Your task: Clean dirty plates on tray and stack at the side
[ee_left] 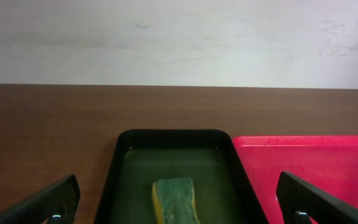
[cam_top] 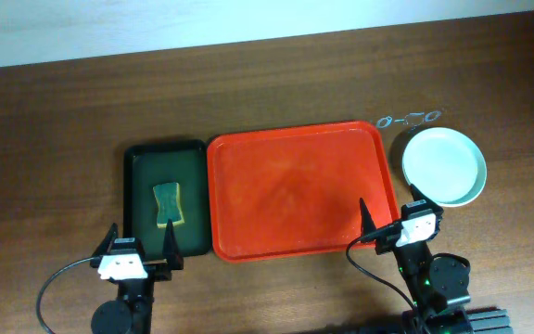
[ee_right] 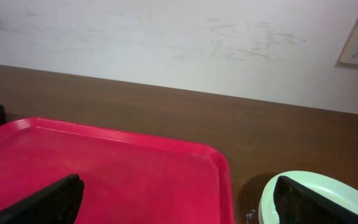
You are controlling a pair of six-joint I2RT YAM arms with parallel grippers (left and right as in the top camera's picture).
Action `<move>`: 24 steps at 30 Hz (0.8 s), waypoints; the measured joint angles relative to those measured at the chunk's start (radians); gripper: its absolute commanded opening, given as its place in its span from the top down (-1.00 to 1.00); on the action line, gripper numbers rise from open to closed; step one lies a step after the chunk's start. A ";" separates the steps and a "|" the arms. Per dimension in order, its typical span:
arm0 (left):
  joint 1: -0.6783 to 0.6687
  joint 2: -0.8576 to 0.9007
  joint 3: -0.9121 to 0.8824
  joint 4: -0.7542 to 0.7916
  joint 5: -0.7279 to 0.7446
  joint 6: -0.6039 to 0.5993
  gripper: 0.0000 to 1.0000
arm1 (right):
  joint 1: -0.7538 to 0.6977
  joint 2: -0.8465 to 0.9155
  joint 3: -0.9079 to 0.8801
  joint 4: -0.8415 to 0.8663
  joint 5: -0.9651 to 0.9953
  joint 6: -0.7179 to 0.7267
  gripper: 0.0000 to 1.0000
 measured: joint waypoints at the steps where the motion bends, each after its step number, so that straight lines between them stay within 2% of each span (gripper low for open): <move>1: 0.000 0.000 0.000 0.000 0.000 0.004 -0.98 | 0.000 0.000 0.000 0.000 0.000 0.000 -0.97; 24: 0.000 0.000 0.000 0.000 0.000 0.014 -0.98 | 0.000 0.000 0.000 0.000 0.000 0.000 -0.97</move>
